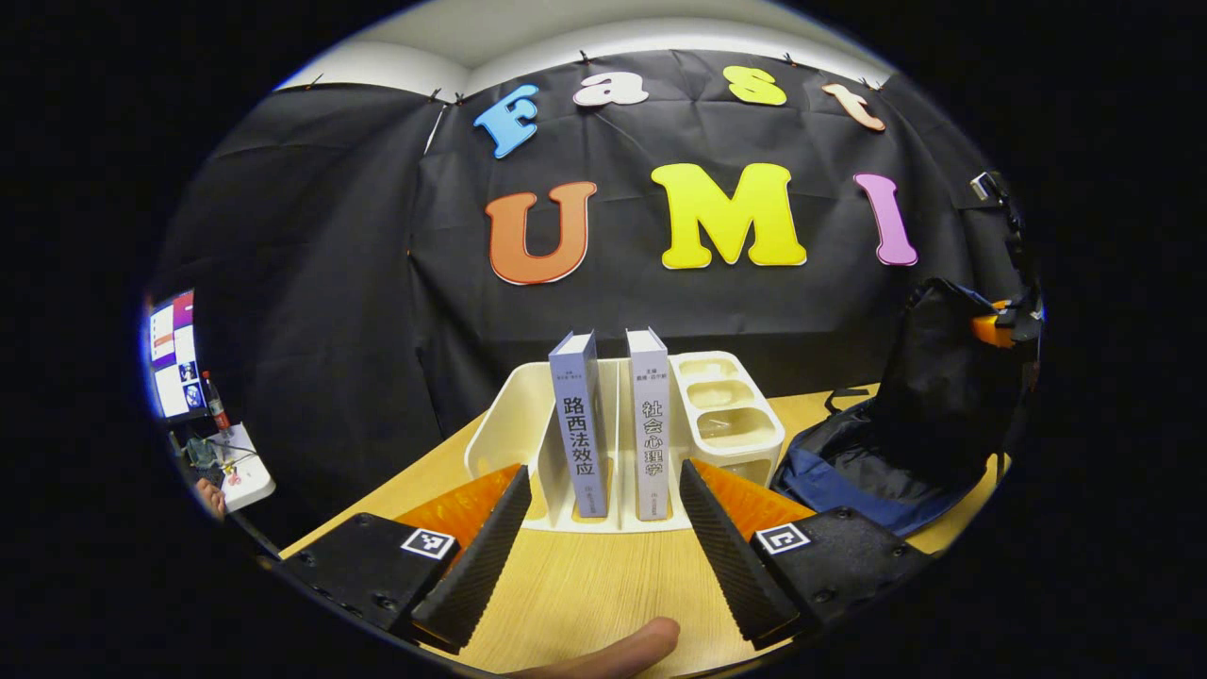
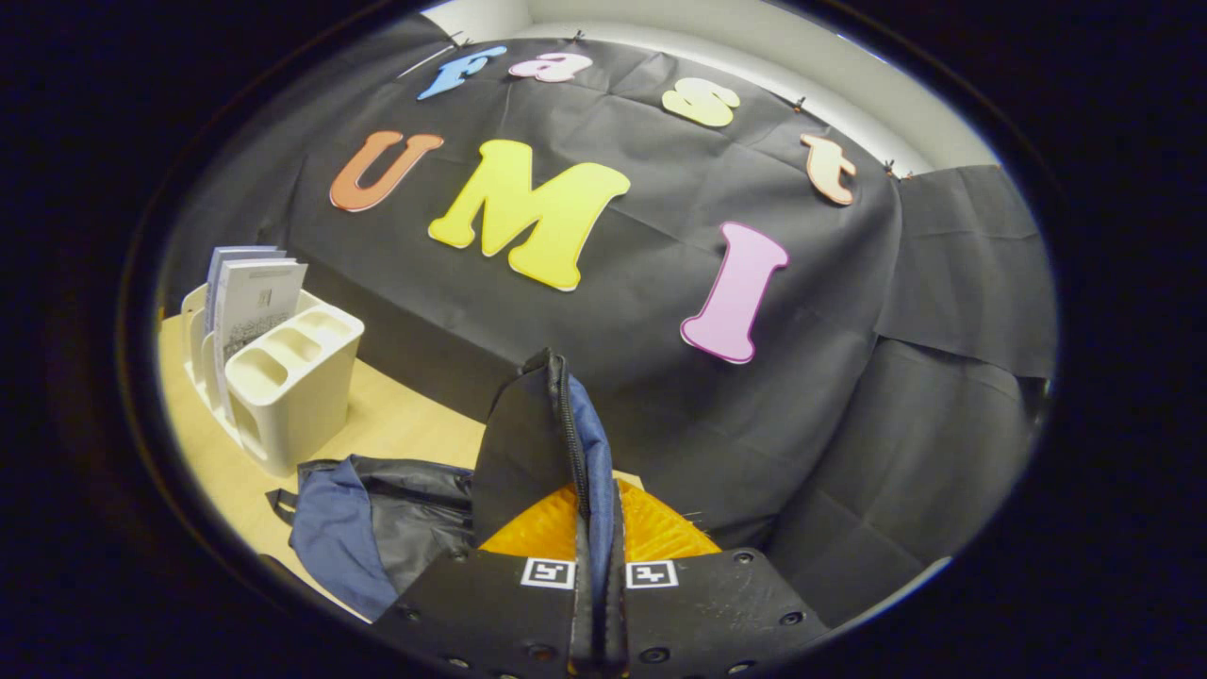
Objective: Open the schoolbag, grab two books from the bookshelf and put them into the schoolbag.
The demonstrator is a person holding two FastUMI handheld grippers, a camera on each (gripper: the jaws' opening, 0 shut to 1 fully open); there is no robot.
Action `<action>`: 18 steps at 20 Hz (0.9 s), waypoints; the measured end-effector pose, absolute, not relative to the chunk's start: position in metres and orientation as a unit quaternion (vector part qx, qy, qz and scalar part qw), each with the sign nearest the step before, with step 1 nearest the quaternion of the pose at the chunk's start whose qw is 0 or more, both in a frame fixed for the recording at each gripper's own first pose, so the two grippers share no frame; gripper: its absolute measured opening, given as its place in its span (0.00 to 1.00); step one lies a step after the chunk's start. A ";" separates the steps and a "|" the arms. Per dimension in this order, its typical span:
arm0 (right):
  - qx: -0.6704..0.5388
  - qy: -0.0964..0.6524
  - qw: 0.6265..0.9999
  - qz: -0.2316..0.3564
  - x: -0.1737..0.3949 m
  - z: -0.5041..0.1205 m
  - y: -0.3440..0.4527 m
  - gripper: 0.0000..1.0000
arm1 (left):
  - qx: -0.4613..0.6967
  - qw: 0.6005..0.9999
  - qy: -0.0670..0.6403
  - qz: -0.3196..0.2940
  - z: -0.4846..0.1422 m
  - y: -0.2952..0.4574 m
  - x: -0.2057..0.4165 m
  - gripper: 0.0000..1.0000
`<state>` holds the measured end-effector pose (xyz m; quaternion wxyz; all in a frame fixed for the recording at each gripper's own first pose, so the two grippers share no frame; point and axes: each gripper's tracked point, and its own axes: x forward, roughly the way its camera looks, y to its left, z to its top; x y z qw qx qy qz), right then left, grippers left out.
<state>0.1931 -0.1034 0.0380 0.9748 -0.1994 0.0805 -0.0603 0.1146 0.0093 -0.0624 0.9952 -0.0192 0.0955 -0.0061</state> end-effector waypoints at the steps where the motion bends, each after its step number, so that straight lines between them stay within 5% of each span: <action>1: -0.196 0.082 0.976 -0.056 0.193 0.039 -0.105 0.05 | -0.021 0.995 0.092 -0.012 -0.056 0.007 0.122 1.00; 12: -0.184 0.081 0.979 -0.038 0.193 0.038 -0.126 0.05 | -0.031 0.994 0.082 -0.064 0.026 -0.017 0.218 0.99; 18: -0.179 0.082 0.980 -0.031 0.191 0.035 -0.128 0.05 | -0.025 0.987 0.134 -0.088 0.033 -0.030 0.264 0.98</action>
